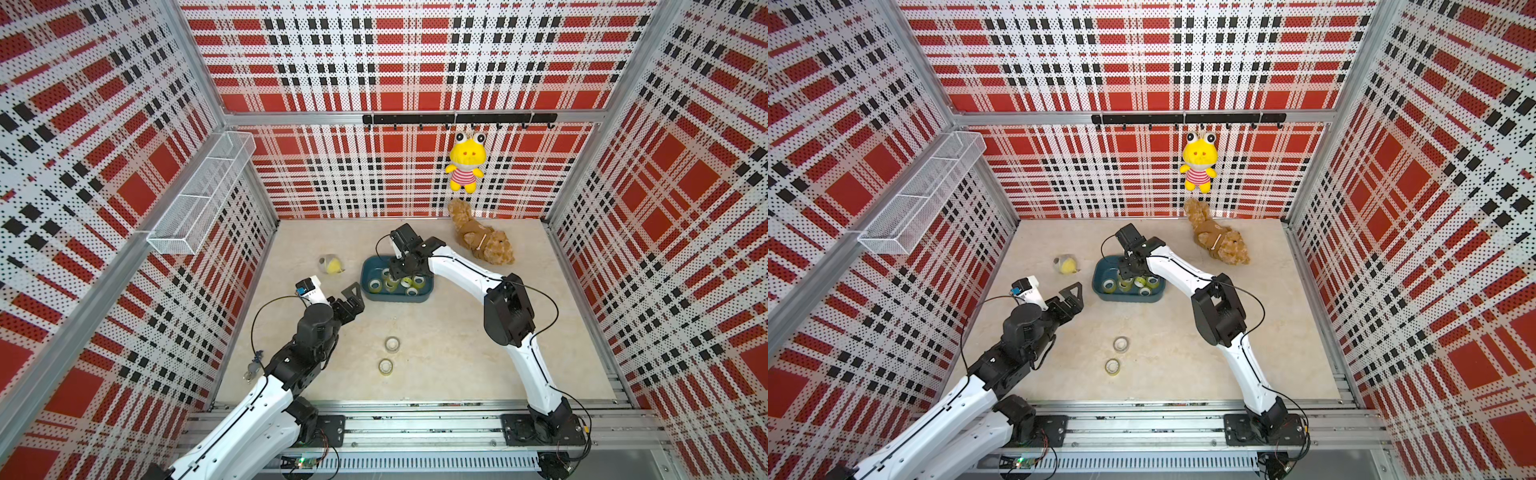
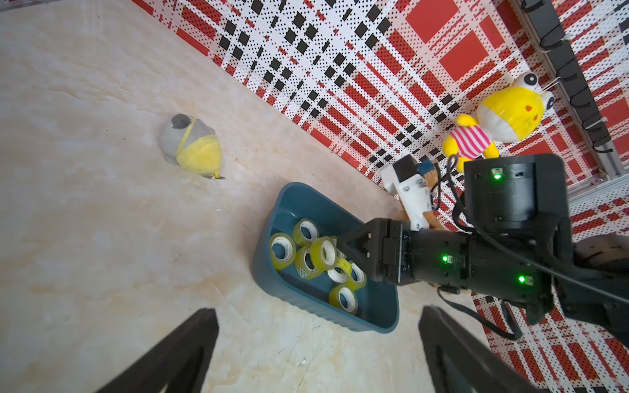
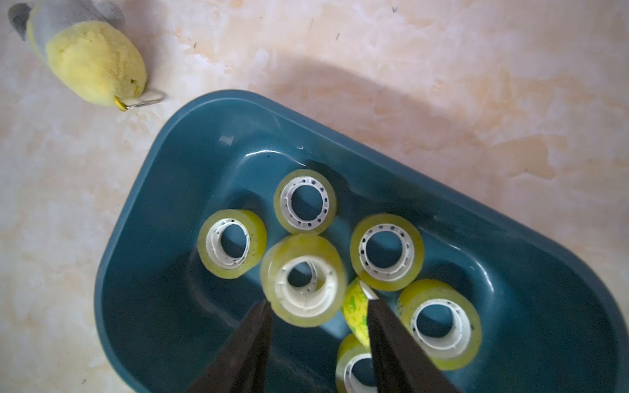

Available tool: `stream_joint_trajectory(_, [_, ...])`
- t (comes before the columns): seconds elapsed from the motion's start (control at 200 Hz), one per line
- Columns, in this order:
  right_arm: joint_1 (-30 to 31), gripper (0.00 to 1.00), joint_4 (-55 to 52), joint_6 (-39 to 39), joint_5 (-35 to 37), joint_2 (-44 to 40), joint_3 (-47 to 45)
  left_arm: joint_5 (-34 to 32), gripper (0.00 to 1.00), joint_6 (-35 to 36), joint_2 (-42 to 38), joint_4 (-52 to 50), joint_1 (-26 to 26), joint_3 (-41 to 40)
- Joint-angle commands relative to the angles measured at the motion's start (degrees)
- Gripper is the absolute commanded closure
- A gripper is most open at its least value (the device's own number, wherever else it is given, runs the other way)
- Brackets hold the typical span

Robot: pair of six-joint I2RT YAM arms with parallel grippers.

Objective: Put the transparent tape into the storage box
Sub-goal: Place the tape in the storage box, then pick up the tape at the center of the board.

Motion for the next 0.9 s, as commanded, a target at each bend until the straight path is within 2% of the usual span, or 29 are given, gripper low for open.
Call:
stream_joint_trajectory(0.0, [-0.1,0.42,0.2,0.3,-0.6,-2.8,-1.7,2.0,0.01,1.3,-0.1,0.9,0.8,-0.4])
stream_joint_trajectory(0.16, [-0.2,0.35,5.3,1.2,-0.9,-12.7,-11.4,2.4,0.01,1.1,0.4,0.9,0.8,-0.7])
stream_joint_trajectory(0.306, [-0.3,0.28,6.9,1.4,-5.5,-20.7,-19.6,2.6,0.01,1.0,0.5,0.9,0.7,-0.5])
stream_joint_trajectory(0.571, [-0.4,0.28,12.6,4.2,-16.1,-32.3,-36.8,3.2,0.01,0.7,0.4,0.8,0.0,-0.1])
stream_joint_trajectory(0.897, [1.0,0.3,18.4,6.0,-16.9,-41.6,-55.8,1.1,0.01,-0.4,0.6,1.0,-2.9,0.1])
